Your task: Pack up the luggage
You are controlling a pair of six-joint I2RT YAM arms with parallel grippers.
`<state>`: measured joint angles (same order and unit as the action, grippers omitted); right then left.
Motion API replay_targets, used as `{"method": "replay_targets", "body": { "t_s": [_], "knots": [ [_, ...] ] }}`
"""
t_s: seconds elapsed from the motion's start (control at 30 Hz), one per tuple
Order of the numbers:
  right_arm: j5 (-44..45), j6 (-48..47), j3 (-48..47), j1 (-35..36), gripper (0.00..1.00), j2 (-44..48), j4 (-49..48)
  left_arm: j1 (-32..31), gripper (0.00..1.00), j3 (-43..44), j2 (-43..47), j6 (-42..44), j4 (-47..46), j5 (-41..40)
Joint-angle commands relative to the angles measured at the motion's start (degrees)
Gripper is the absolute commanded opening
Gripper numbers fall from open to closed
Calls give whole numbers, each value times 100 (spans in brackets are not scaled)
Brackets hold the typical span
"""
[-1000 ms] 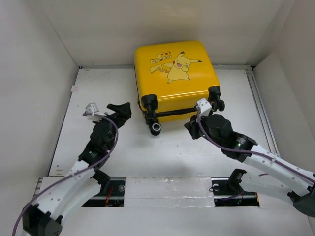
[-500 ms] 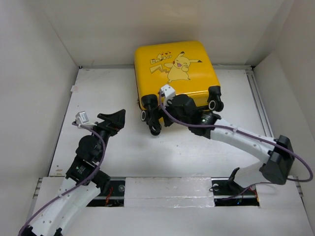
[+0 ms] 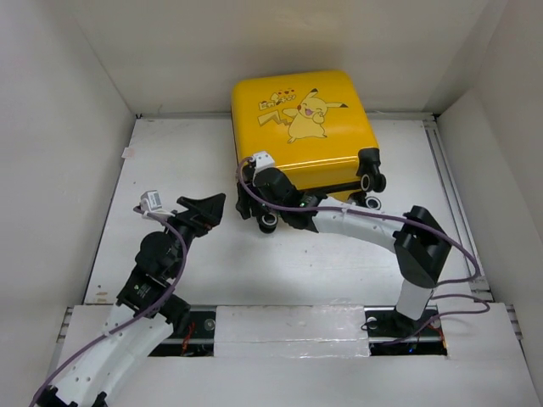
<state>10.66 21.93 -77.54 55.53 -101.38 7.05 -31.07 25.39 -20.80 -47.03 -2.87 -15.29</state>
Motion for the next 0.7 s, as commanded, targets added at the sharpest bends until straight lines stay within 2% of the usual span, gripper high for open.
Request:
{"method": "replay_targets", "body": {
  "t_s": [0.0, 0.03, 0.07, 0.1, 0.13, 0.17, 0.33, 0.67],
  "knots": [
    [876, 355, -166, 1, 50, -83, -1124, -22, 99, -113, 76, 44, -301, 228],
    [1033, 355, -104, 63, 35, -83, -1127, -22, 99, -183, 145, 44, -301, 228],
    [1453, 355, 9, 229, 26, -83, -1127, -22, 99, -262, 233, 44, -301, 228],
    [1657, 355, 106, 335, 7, -5, -1127, -22, 99, -262, 286, 44, -301, 228],
    [1859, 355, 212, 440, 0, 57, -1196, -22, 98, -262, 339, 44, -301, 176],
    [2209, 416, 343, 668, 0, 118, -1197, -22, 98, -262, 339, 44, -214, 106],
    [2792, 575, 1082, 1354, 0, 514, -1250, -22, 98, -210, 471, -8, -214, 105],
    [3372, 1015, 1259, 2357, 0, 936, -1118, -22, 99, 309, 586, -8, 304, -36]
  ]
}}
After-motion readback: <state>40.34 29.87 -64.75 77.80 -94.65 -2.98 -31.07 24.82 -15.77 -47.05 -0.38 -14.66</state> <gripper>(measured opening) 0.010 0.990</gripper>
